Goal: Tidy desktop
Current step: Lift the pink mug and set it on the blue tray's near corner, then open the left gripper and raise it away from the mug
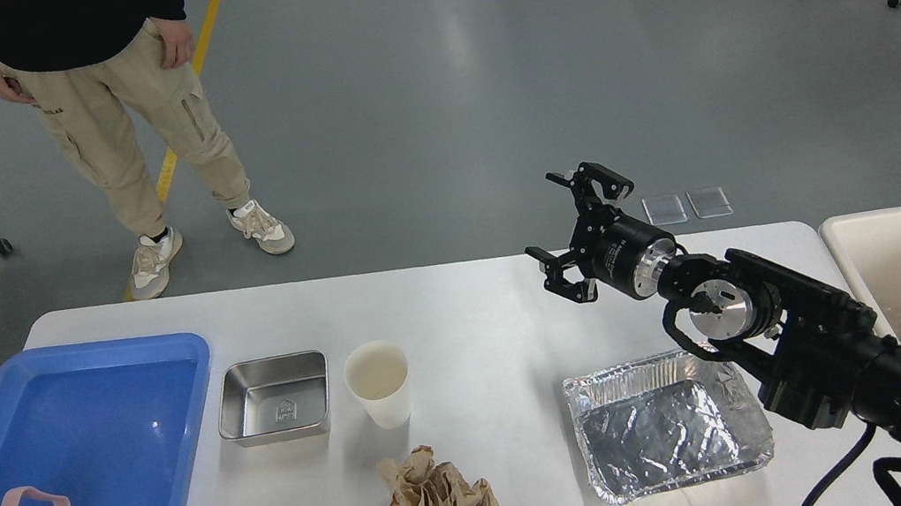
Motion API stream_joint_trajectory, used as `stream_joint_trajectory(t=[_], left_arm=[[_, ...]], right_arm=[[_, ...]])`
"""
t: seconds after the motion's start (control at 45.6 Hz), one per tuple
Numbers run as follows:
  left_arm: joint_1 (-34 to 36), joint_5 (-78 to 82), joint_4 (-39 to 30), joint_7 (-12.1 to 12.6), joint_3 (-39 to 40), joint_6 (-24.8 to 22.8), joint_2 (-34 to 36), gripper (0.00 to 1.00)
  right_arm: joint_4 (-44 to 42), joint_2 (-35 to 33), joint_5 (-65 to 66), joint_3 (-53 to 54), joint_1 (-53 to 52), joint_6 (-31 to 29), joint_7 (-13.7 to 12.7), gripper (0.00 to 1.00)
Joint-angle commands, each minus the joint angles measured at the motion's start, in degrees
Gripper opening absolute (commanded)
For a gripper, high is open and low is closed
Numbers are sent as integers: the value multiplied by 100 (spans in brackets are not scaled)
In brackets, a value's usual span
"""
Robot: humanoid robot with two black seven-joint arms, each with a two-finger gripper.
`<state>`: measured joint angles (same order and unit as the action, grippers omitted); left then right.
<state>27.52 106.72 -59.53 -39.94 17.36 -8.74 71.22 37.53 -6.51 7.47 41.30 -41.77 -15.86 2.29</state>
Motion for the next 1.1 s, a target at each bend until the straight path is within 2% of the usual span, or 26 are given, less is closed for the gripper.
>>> stream_joint_trajectory(t=[0.0,0.351,0.592,0.811,1.074], left_arm=[[-27,-81,91,-5,-5,30,-153,5],[-317,-178,187,4,-5,171,-399,12],[-361,-582,231,-5,4,171,-425,37],[-344,-1241,196,22,-5,153,-574,45],[-203,-2084,-14,22,188,92,-601,49]], right_arm=[[0,-9,0,-8,-7,4,0,100],[0,-17,8,-8,11,4,0,100],[0,-9,0,-17,11,4,0,100],[0,9,8,-26,28,4,0,100],[-9,0,9,-52,37,13,0,100]])
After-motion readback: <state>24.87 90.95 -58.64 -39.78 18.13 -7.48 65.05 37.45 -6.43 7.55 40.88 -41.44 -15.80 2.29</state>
